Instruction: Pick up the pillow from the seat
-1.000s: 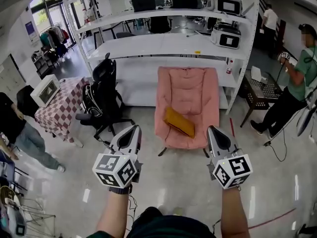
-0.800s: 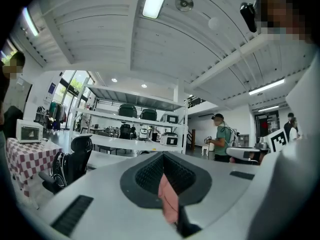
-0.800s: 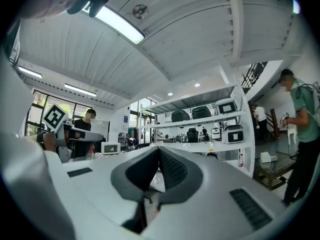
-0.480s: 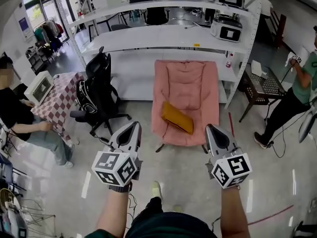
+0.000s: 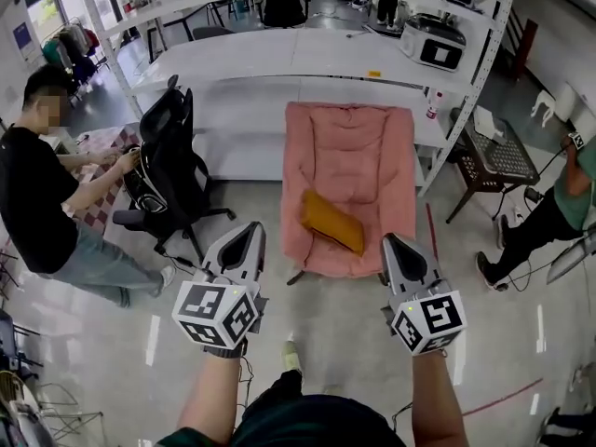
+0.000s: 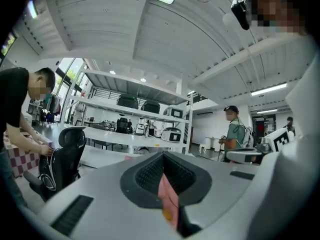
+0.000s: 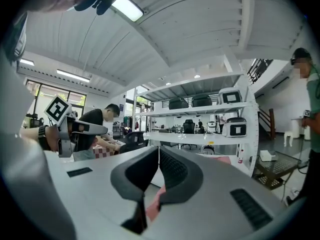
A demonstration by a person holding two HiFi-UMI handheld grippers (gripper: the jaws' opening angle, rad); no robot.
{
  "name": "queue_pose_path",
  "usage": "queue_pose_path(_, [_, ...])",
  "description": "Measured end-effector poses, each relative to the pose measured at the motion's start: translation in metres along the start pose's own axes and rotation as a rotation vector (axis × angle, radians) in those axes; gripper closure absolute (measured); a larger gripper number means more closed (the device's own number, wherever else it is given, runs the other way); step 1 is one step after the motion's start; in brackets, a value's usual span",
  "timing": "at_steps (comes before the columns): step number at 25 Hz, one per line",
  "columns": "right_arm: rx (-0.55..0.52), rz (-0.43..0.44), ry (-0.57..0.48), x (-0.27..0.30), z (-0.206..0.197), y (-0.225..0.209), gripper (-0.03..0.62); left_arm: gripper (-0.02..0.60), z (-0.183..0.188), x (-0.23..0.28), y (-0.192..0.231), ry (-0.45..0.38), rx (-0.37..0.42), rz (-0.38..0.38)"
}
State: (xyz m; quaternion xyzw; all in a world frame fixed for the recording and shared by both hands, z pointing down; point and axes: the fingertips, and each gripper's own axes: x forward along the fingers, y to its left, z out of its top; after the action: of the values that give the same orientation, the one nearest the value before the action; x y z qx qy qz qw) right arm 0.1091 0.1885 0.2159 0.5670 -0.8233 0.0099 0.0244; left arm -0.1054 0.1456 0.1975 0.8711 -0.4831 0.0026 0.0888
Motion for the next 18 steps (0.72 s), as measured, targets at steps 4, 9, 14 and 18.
queue_pose_path(4, [-0.004, -0.034, 0.028, 0.041, -0.01, 0.003, 0.589, 0.575, -0.004, 0.029, 0.033, 0.012, 0.009, -0.037])
queue_pose_path(9, [0.0, -0.066, 0.06, 0.087, -0.024, 0.011, 0.589, 0.575, -0.011, 0.058, 0.071, 0.025, -0.003, -0.081])
queue_pose_path(14, [-0.024, -0.075, 0.085, 0.124, -0.04, 0.026, 0.589, 0.575, -0.016, 0.078, 0.106, 0.03, -0.006, -0.103])
queue_pose_path(18, [-0.042, -0.069, 0.12, 0.143, -0.057, 0.029, 0.589, 0.575, -0.021, 0.09, 0.12, 0.033, -0.005, -0.108])
